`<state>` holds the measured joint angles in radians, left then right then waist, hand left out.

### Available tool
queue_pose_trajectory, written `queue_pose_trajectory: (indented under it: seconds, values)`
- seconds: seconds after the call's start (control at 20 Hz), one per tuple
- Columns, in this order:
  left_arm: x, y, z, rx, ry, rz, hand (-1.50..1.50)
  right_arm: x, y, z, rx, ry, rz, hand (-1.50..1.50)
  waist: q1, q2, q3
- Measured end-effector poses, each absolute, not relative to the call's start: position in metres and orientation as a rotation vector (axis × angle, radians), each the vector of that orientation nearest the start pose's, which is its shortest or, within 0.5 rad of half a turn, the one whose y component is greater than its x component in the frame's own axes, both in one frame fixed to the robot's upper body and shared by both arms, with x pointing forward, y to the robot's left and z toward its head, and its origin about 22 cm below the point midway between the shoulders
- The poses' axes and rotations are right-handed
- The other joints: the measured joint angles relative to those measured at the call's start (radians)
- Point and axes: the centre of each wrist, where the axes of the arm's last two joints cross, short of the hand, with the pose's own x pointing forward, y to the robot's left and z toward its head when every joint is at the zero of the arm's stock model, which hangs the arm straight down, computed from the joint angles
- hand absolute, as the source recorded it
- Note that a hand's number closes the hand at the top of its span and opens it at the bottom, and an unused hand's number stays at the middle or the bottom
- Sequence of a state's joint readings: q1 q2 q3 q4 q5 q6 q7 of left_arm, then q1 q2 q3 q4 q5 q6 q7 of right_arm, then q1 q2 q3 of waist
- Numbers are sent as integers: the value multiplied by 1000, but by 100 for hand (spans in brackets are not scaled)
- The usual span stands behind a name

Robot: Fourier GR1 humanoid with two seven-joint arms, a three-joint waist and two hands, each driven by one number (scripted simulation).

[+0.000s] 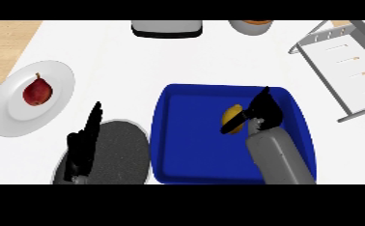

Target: Pick the lemon from the tray and place it in the tiered basket

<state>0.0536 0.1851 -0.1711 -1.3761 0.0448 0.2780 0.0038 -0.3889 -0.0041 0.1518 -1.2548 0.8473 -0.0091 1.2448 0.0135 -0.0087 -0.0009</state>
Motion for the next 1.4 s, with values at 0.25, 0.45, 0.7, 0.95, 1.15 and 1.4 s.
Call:
queue_pose_trajectory:
  seconds: [0.25, 0.45, 0.7, 0.95, 1.15, 1.4]
  values:
    - [217, 247, -53, 254, -1315, -27, 0, 316, -145, 13, -863, -464, 407, 150, 0, -3, -2]
    - [217, 249, -49, 248, -1317, -29, 0, 316, -136, 9, -862, -473, 426, 150, 2, 0, -1]
    - [214, 247, -47, 242, -1315, -30, 0, 320, -129, 1, -886, -497, 470, 150, 3, -1, -1]
    - [209, 248, -49, 250, -1315, -25, 0, 326, -125, 1, -972, -520, 514, 150, 1, -2, 0]
    - [207, 252, -49, 261, -1304, -14, 0, 321, -175, -2, -1040, -511, 456, 150, -19, -4, 0]
    - [204, 257, -53, 282, -1291, 14, 0, 295, -282, 13, -1130, -498, 322, 150, -53, -5, 0]
